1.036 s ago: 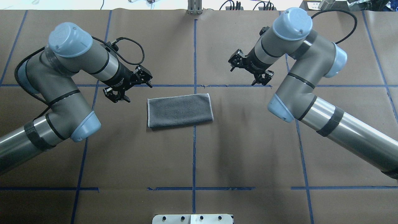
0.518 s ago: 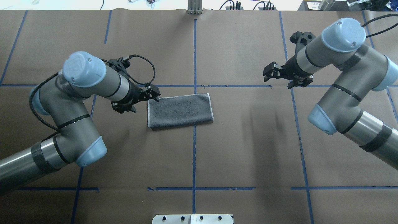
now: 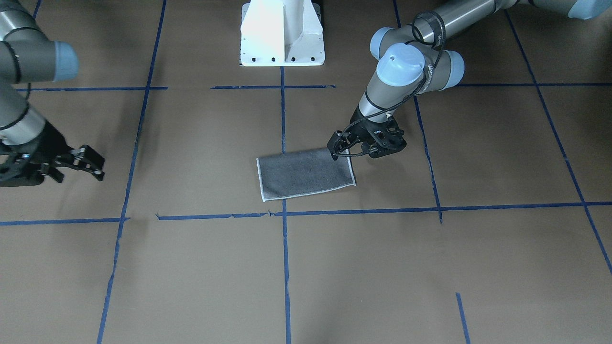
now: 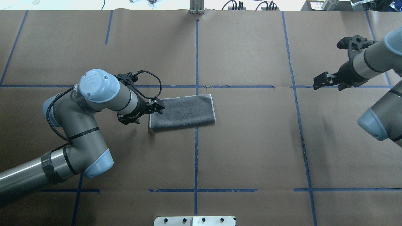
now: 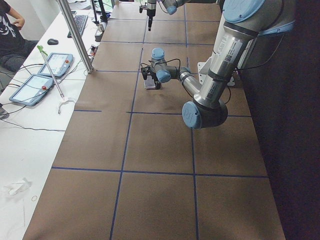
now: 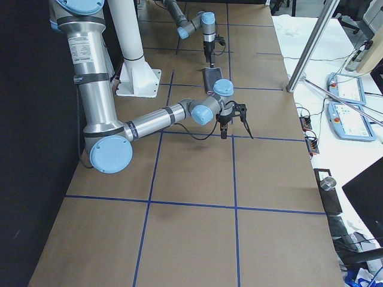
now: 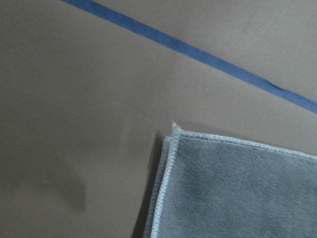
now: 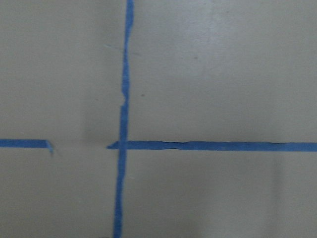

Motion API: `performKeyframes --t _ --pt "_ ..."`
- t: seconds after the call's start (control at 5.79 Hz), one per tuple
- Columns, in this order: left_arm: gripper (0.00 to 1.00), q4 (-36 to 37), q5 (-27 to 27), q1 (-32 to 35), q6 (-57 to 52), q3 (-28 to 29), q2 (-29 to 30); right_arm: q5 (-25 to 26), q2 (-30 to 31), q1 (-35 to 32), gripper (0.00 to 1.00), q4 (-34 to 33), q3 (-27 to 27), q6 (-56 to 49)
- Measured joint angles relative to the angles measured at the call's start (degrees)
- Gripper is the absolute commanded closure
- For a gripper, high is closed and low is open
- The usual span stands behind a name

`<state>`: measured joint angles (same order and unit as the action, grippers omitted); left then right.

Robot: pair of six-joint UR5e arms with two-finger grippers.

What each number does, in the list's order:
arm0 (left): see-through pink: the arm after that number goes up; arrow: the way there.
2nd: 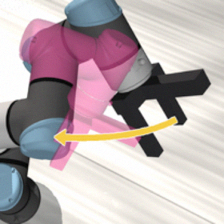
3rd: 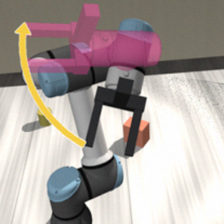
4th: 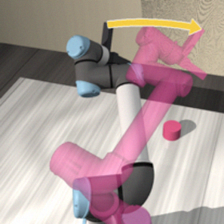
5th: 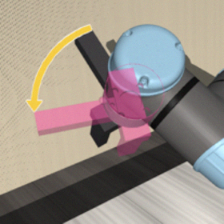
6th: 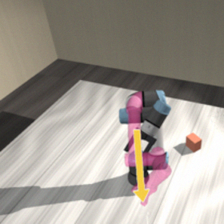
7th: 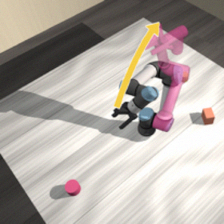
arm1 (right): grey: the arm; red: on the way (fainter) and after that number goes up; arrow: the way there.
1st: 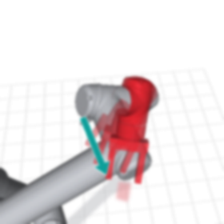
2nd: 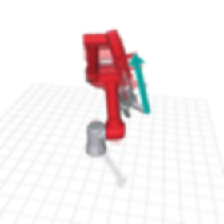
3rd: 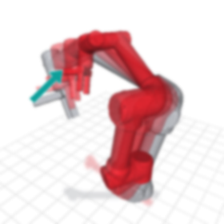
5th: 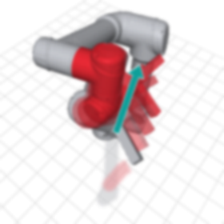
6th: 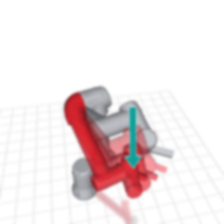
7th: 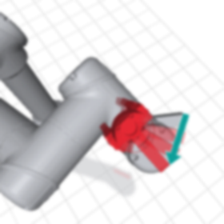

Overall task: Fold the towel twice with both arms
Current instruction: 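Raise the right arm away while the left gripper moves to the folded towel's end, then grasp the end of the folded grey strip nearest the left gripper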

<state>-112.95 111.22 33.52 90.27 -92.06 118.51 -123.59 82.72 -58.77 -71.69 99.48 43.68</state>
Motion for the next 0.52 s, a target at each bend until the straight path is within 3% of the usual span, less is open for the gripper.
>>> performKeyframes --t 0.35,0.52 --pt "0.23 -0.08 0.30 -0.55 -0.01 1.09 0.38 -1.50 2.16 -5.52 0.00 -3.03 -1.63 -11.85" --pt "0.24 -0.20 0.49 -0.71 -0.01 1.15 0.42 -1.82 2.25 -7.11 0.00 -3.42 -2.78 -14.35"
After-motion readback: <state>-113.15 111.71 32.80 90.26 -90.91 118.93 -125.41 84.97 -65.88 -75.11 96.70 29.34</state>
